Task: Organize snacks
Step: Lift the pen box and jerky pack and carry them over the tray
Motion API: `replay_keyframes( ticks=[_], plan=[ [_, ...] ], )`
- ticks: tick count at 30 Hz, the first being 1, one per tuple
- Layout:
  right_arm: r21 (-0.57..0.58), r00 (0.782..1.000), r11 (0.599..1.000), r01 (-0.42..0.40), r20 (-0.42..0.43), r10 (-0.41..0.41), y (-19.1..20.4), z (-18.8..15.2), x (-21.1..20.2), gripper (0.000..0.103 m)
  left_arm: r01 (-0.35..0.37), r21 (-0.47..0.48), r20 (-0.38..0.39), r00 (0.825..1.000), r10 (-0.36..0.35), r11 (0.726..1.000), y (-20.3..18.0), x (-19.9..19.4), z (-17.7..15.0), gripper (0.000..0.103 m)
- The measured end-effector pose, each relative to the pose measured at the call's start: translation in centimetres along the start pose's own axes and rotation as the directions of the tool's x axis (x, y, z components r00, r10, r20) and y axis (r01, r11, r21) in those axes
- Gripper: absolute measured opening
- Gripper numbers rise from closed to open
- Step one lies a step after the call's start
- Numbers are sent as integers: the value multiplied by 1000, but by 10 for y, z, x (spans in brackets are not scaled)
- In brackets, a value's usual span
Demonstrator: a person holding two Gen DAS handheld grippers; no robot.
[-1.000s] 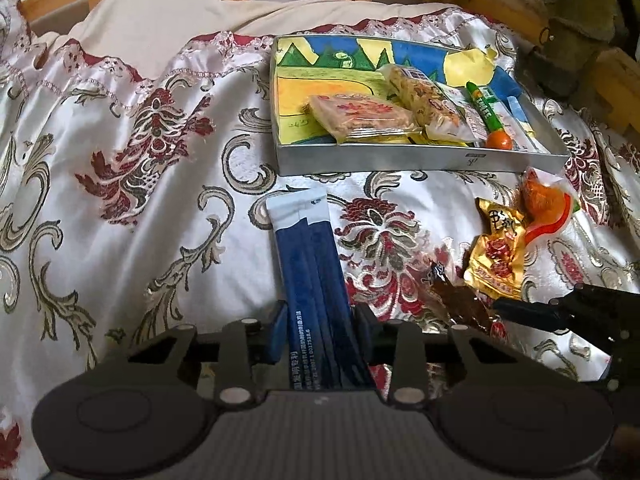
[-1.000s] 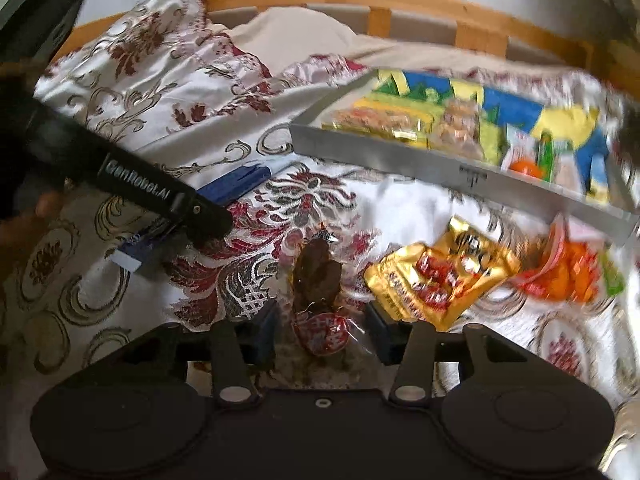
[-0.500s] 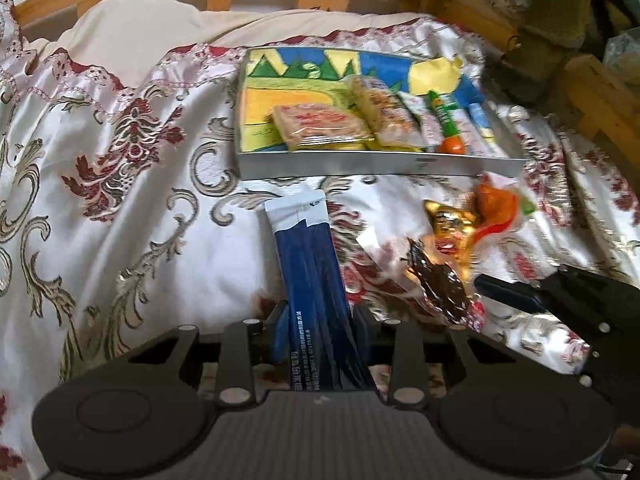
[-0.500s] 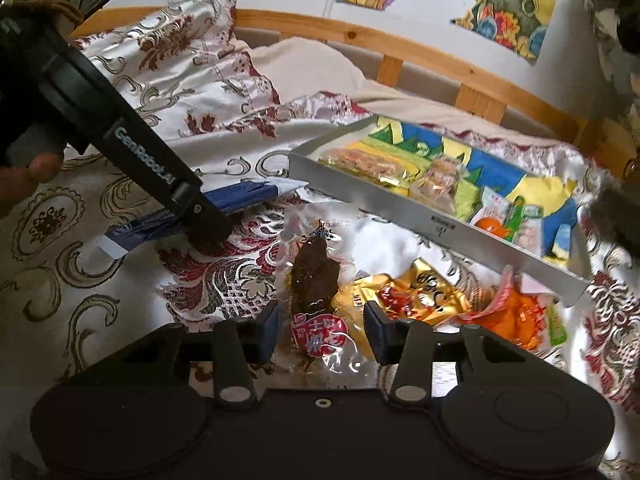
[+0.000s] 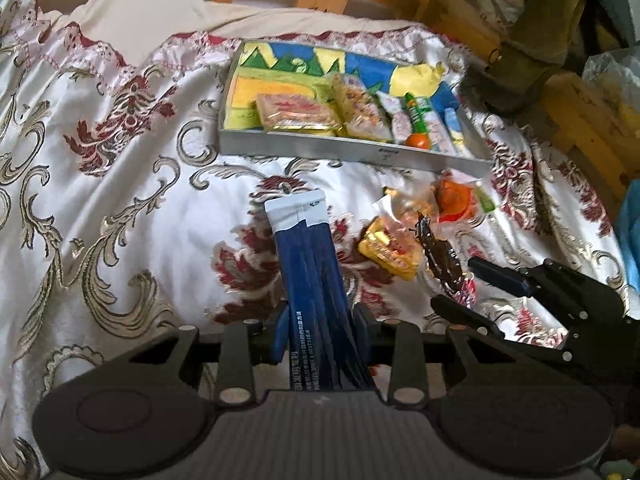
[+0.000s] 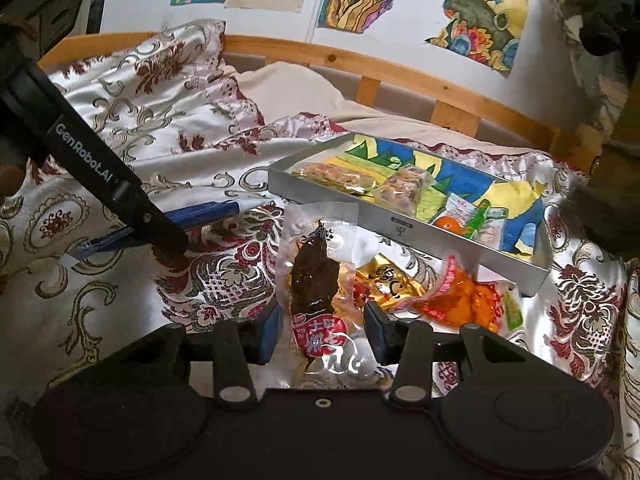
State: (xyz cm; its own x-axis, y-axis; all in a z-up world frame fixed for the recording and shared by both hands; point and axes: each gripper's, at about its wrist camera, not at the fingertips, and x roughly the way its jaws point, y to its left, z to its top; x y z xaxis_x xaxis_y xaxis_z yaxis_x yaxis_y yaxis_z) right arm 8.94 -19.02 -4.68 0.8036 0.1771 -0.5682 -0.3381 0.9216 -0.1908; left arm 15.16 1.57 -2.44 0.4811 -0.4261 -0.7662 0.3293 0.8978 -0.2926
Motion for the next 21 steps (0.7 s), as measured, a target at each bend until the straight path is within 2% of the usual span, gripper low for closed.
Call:
replay_keyframes(
  ticks=[4, 10, 16, 21],
  plan=[
    [46, 999, 998, -39, 20, 38, -9, -3, -6, 46, 32, 52, 30, 999, -33, 998, -8, 1, 2, 37],
    [46, 998, 998, -40, 54, 37, -15, 2, -13, 46, 39, 62, 84, 995, -44, 997, -11, 1, 19, 37],
    [40, 994, 999, -22, 105, 18, -34, 22, -14, 46, 51, 53, 165, 984, -59, 997, -12, 4, 55, 37],
    [131, 993, 991, -34, 118, 18, -61, 38, -3, 46, 56, 42, 216, 974, -64, 998, -16, 21, 98, 37]
  ],
)
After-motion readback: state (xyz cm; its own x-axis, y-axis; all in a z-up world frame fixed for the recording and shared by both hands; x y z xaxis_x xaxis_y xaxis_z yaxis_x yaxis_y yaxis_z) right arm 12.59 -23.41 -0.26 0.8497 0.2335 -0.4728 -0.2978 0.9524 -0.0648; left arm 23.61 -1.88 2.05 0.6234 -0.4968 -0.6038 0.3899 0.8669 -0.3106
